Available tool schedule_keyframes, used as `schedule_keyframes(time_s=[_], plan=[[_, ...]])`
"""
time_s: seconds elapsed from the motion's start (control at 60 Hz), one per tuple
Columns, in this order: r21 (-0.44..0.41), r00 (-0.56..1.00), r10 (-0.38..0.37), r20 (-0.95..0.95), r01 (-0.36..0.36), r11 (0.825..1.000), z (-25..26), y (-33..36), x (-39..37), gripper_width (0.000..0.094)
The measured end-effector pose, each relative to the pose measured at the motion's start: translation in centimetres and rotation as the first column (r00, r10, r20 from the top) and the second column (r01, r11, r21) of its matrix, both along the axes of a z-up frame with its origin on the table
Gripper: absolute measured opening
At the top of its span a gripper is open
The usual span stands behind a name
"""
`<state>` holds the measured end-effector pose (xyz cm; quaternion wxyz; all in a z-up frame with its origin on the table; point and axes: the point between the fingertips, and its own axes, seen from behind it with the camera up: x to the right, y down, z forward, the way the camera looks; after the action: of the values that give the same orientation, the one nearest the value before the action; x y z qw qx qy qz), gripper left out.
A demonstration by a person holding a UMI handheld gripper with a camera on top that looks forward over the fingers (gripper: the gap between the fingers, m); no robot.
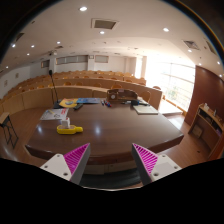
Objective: Unplug charger
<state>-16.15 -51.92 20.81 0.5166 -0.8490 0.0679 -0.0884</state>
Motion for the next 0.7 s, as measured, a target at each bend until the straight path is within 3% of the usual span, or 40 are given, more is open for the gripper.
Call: schedule_keyframes(time_s=[0.383,0.583,0.7], plan=[[-0.101,0.999,0.019,-0.047,-0.024,0.995,-6.7,-1.7,-1.1,0.0848],[-0.142,0.988,0.136,-0.076,-0.145,0.979,-10.8,0.8,-7.9,0.0850],[-0.115,0.978,0.188,-0.086,-0.197,0.974,-11.6,5.1,-12.5,0.0853]])
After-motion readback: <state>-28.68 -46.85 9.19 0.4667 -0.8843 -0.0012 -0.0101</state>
